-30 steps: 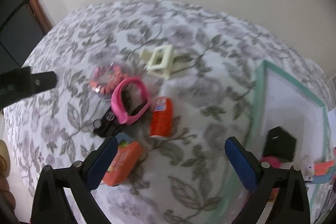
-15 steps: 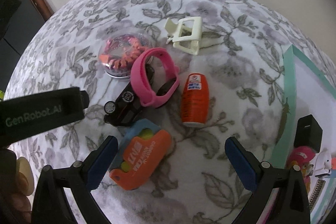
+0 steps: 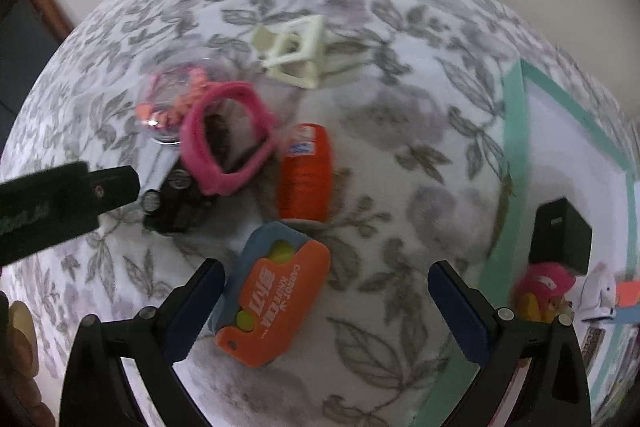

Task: Organize rigid objects
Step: 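Grasp the orange carrot knife toy with the right tool while the left tool grasps the black toy car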

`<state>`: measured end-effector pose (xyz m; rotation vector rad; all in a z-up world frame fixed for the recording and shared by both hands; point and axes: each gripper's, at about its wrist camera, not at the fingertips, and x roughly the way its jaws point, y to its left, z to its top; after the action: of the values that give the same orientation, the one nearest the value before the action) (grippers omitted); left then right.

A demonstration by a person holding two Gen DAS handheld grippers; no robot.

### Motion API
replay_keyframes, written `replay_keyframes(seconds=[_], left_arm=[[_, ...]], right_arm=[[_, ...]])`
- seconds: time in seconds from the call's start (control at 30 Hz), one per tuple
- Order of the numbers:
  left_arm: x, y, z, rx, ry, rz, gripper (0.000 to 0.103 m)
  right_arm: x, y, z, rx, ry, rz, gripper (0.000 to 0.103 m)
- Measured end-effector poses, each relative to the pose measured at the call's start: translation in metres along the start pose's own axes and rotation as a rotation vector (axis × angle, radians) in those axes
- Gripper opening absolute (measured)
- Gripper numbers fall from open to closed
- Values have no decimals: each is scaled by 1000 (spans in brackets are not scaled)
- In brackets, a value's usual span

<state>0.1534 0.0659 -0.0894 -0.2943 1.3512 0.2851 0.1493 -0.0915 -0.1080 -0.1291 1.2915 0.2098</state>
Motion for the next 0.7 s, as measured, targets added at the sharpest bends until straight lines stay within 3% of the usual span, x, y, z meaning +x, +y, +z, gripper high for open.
replay_keyframes(seconds=[0.17, 0.37, 0.57, 0.7], left_arm=[[-5, -22, 1, 77, -32, -21, 98], [-2, -44, 1, 160, -52, 20, 98], [-2, -52, -6, 214, -62, 43, 98], [0, -62, -10, 255, -70, 49, 98]], right_arm=[[0, -13, 0, 26, 25, 10, 90], [-6, -24, -1, 10, 36, 7, 76], [-10, -22, -7, -3, 44, 17, 75], [1, -16, -14, -18, 73, 5, 69]])
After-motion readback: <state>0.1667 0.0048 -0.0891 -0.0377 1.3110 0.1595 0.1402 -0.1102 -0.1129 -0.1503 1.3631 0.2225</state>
